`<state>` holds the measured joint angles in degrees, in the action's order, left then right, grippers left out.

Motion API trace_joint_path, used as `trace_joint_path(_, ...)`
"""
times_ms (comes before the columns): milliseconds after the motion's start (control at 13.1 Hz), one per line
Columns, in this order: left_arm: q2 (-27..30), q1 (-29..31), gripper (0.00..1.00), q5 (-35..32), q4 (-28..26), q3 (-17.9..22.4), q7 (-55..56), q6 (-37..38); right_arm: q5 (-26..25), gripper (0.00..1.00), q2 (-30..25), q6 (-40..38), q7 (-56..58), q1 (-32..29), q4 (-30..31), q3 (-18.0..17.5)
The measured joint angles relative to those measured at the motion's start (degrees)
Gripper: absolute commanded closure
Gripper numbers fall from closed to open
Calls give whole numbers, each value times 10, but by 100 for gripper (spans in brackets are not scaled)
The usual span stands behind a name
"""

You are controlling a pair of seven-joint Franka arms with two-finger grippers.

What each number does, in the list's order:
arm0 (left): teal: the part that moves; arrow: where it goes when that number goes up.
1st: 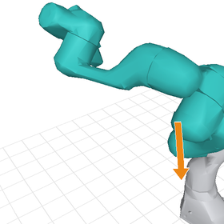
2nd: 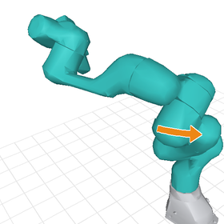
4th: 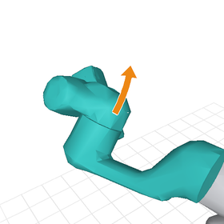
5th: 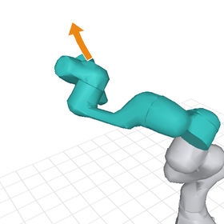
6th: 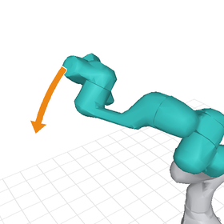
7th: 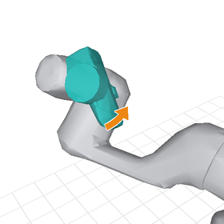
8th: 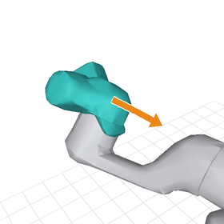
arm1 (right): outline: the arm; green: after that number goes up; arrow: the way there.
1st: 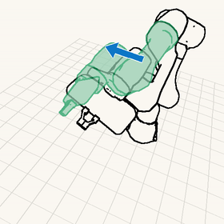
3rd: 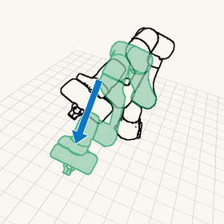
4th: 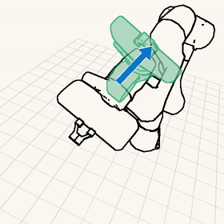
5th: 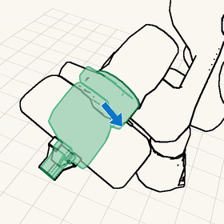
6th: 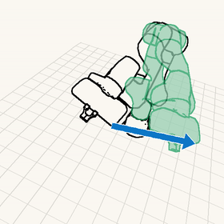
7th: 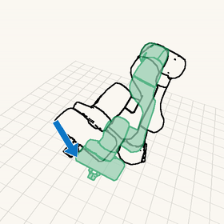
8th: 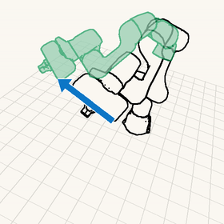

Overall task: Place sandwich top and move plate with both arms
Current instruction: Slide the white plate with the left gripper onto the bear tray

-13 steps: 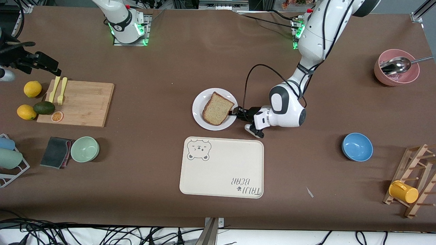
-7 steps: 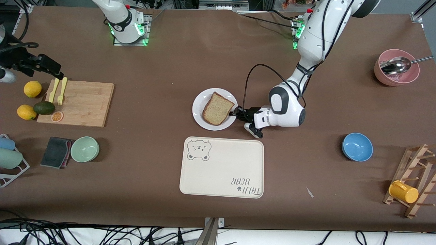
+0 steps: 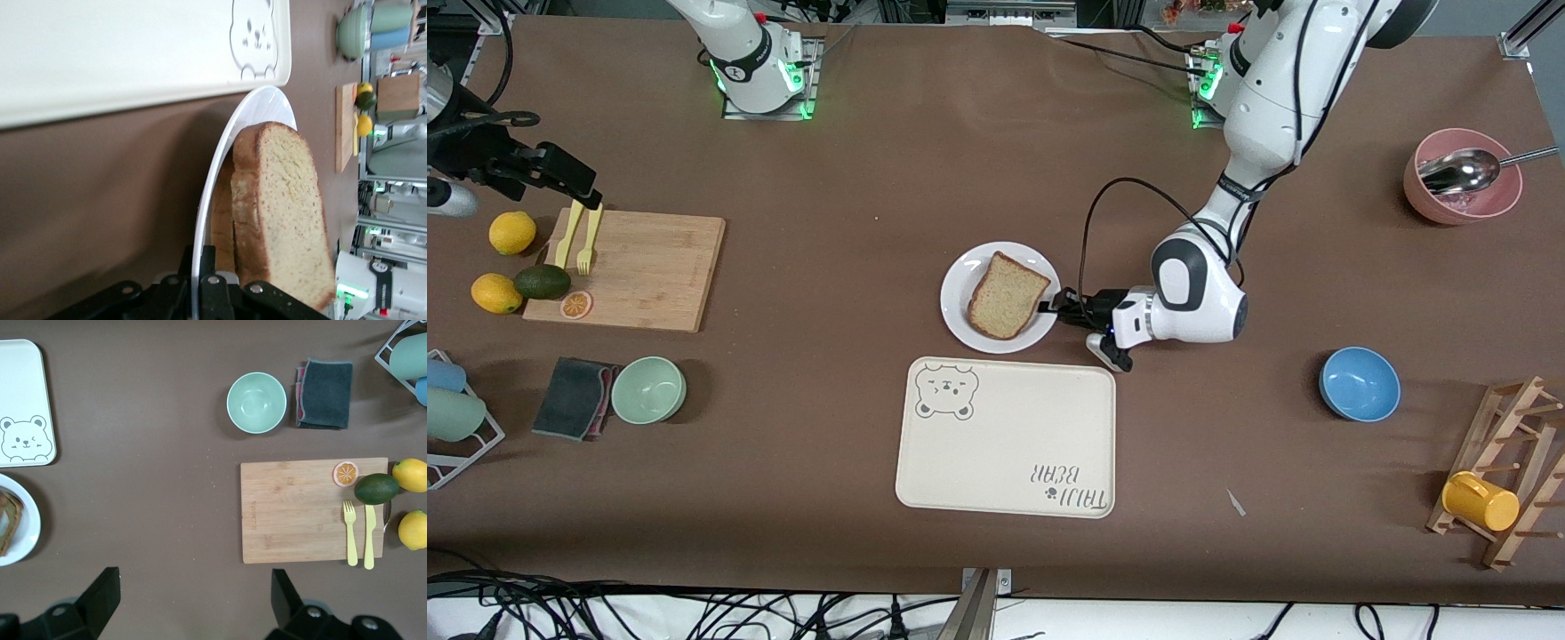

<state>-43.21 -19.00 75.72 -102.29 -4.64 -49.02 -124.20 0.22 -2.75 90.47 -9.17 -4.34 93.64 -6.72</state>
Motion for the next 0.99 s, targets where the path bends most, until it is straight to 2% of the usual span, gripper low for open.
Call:
trace_joint_path(229, 0, 1, 100, 42, 26, 0, 14, 0, 0, 0, 8, 3, -15, 2, 0, -3)
trace_joint_path(688, -4, 17, 100, 43, 108, 5, 106, 0, 0, 0, 34, 19, -23, 6, -6, -6)
trace_joint_path(841, -28, 26, 100, 43, 143, 8, 119, -1, 0, 0, 35, 23, -23, 5, -13, -5)
trace_joint_path(994, -75, 28, 100, 43, 192, 10, 121, -3, 0, 0, 38, 25, -23, 4, -19, -2)
